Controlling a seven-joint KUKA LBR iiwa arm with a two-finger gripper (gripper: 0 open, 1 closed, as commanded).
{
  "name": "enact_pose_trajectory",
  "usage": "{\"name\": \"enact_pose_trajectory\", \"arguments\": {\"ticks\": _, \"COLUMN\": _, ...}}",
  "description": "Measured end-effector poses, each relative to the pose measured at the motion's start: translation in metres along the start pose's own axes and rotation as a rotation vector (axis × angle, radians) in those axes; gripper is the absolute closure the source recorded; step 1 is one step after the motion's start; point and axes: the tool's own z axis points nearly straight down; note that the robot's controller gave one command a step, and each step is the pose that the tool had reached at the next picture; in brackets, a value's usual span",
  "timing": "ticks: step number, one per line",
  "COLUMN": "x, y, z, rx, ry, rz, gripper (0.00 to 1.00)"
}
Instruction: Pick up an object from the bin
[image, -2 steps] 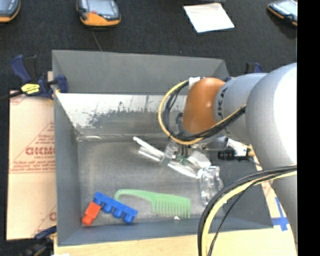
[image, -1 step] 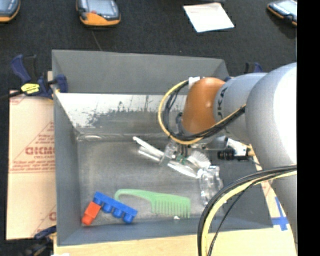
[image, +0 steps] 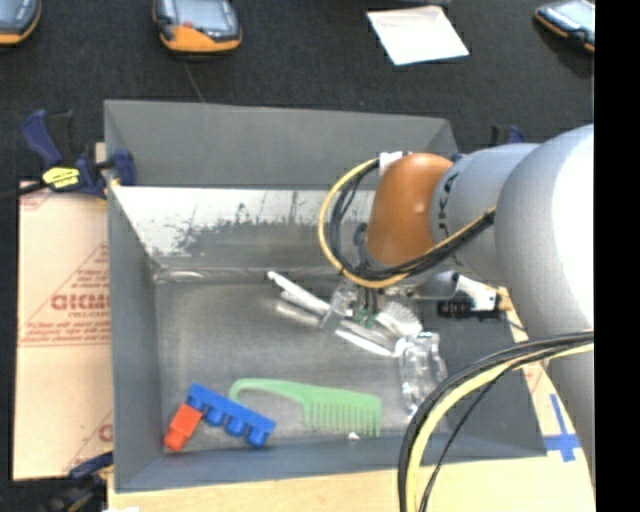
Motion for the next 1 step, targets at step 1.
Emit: {"name": "enact_pose_trajectory", "arguments": {"ticks": 1, "x": 0.0011, "y": -0.0011, "z": -0.0390, "rx": 0.004, "ry": 0.008, "rz": -0.002, "gripper": 1.00}}
